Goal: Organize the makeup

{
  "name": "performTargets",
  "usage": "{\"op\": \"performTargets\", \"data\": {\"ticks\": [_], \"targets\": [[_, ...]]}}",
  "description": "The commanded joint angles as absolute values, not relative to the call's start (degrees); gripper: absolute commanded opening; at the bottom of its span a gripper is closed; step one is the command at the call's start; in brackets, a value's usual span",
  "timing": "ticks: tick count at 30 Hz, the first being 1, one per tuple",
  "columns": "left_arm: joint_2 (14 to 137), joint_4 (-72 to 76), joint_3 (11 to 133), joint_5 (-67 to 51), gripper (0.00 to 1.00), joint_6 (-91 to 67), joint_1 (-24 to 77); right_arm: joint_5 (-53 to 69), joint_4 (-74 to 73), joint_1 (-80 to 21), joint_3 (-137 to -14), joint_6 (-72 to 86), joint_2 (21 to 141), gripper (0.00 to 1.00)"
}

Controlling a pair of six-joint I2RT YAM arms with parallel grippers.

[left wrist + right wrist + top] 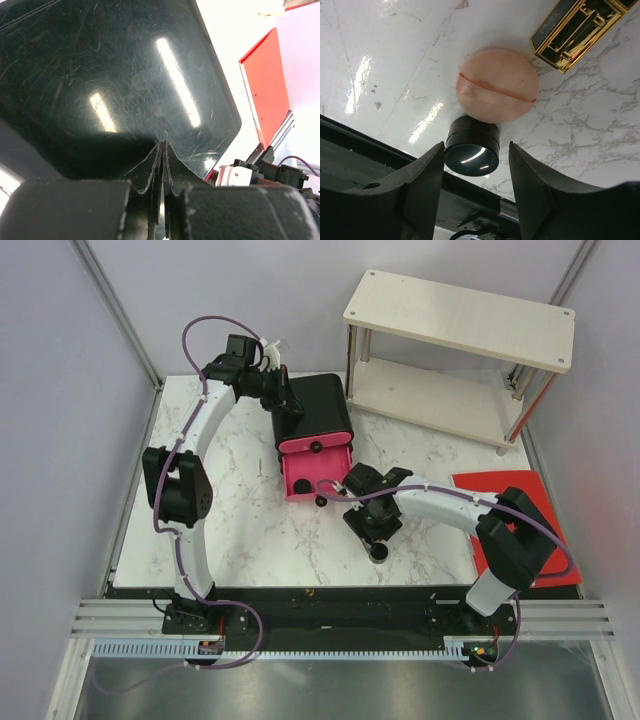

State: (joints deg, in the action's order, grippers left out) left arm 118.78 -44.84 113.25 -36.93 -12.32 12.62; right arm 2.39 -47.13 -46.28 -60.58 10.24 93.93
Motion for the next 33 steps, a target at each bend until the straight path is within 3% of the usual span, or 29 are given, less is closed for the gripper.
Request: {"op": "performTargets", "data": {"ticks": [1,19,21,24,26,28,33], "targets": [[127.1,-58.3,107.8,-24.7,0.09,-6.3,12.6,4.4,-47.0,-46.8,-60.6,11.4,95.3,0.6],[127.8,-58.2,108.5,-25.7,0.09,-6.2,12.6,3.2,-48.7,-48.8,-57.5,16.3,96.6,0.63],[128.0,-58.2,108.5,-25.8,0.09,-6.2,12.7,1.9,-48.3,-48.9,-57.5,16.9,97.0,0.57],[127.8,-58.3,108.3,-25.8,0.09,-6.2,12.6,1.1,-47.2,-48.9,-57.6,18.0,97.0,0.28],[127.7,-58.3,108.1,-25.6,0.09,-6.1,12.7,0.5,-46.8,-49.0,-57.9,18.1,96.2,0.15],[127.6,-58.3,108.0,-25.6,0.09,-6.1,12.6,0.4,-46.8,-49.1,-58.2,17.8,95.1,0.09],[127.6,-58.2,108.3,-25.5,0.09,-6.2,12.6,0.4,-47.4,-49.4,-58.5,14.0,89.1,0.06]]}}
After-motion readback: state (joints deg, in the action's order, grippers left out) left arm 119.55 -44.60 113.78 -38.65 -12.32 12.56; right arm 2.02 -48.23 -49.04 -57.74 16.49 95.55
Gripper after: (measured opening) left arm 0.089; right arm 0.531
